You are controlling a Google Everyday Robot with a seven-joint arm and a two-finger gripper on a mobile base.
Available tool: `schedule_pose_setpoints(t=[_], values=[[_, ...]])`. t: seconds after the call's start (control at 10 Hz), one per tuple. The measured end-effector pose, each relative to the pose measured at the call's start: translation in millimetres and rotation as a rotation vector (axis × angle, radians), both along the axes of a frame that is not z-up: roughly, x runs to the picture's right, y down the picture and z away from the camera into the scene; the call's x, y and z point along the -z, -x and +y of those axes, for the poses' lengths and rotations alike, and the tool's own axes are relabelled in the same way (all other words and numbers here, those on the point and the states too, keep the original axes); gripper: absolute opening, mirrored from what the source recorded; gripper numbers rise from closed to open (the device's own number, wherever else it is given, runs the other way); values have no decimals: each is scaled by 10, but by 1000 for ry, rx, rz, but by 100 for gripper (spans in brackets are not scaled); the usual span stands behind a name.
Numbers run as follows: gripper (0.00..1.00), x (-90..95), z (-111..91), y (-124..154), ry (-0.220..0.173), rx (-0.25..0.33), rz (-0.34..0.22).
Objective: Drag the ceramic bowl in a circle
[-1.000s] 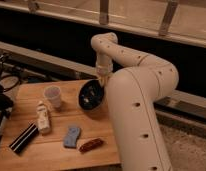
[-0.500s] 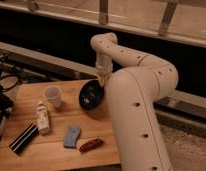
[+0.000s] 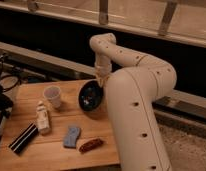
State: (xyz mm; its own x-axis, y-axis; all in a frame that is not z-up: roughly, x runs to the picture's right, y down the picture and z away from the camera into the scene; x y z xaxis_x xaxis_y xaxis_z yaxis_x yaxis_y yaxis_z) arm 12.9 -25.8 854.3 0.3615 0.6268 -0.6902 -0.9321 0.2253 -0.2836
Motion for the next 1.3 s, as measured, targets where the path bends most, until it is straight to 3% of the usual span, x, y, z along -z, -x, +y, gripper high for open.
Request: schedule_pose_setpoints(t=[0.1, 0.4, 0.7, 0.9, 1.3], values=[[63, -32, -17, 7, 2, -8, 2], [32, -239, -245, -159, 11, -64, 4], [3, -309, -302, -196, 12, -75, 0], [0, -310, -302, -195, 12, -75, 0], [23, -333, -293, -315, 20, -85, -1]])
